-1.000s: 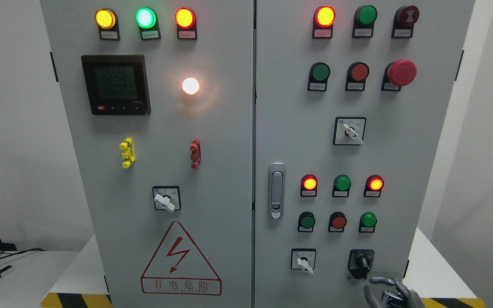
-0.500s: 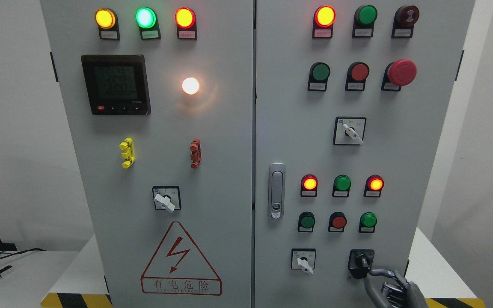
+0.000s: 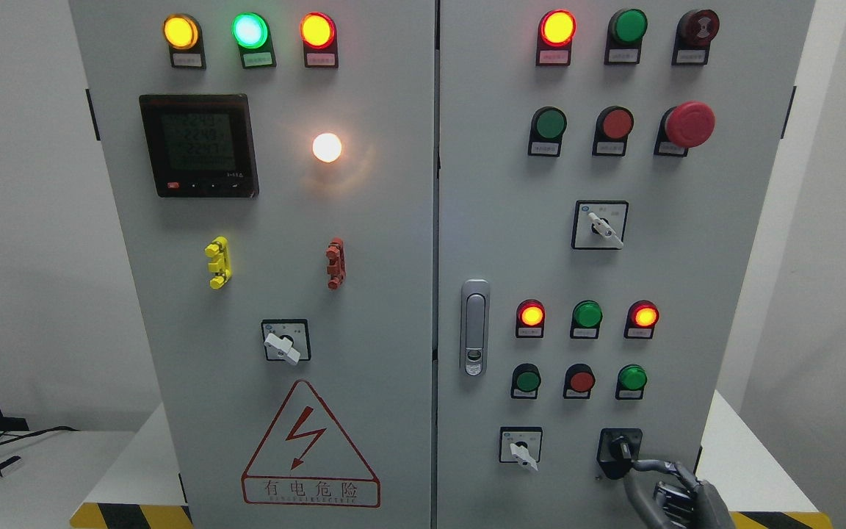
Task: Trip black knob to open circuit
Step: 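Close the right hand's fingers around the black rotary knob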
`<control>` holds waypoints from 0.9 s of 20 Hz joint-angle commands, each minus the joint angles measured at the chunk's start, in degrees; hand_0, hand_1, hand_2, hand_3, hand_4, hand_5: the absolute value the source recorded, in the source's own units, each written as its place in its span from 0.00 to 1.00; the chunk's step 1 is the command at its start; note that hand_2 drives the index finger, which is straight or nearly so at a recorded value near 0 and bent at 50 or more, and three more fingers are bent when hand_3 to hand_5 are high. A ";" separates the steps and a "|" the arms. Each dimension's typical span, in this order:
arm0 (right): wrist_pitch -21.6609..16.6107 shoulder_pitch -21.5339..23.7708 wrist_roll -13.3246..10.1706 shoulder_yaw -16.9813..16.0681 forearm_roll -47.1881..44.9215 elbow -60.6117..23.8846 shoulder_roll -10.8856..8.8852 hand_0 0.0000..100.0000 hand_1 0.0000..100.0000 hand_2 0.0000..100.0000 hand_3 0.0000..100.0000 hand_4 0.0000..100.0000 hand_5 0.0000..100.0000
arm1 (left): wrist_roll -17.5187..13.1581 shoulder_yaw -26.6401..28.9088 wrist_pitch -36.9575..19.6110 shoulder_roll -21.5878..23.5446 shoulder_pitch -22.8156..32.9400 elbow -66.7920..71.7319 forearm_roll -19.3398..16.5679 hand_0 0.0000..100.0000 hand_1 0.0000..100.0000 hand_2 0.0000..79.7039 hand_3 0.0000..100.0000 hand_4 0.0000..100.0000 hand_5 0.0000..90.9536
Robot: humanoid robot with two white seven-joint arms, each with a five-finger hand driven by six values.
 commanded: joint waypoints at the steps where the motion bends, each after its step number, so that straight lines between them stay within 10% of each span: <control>1: -0.07 0.16 -0.09 1.38 -0.09 -0.01 -0.06 0.32 0.67 0.43 1.00 1.00 0.96 | -0.03 0.00 0.03 0.01 0.00 0.00 -1.76 0.12 0.39 0.00 0.00 0.00 0.00; 18: -0.07 -0.01 -0.35 4.28 -0.09 -0.09 0.12 0.32 0.67 0.42 1.00 1.00 0.96 | -0.03 0.00 0.03 0.01 0.00 0.00 -1.76 0.12 0.39 0.00 0.00 0.00 0.00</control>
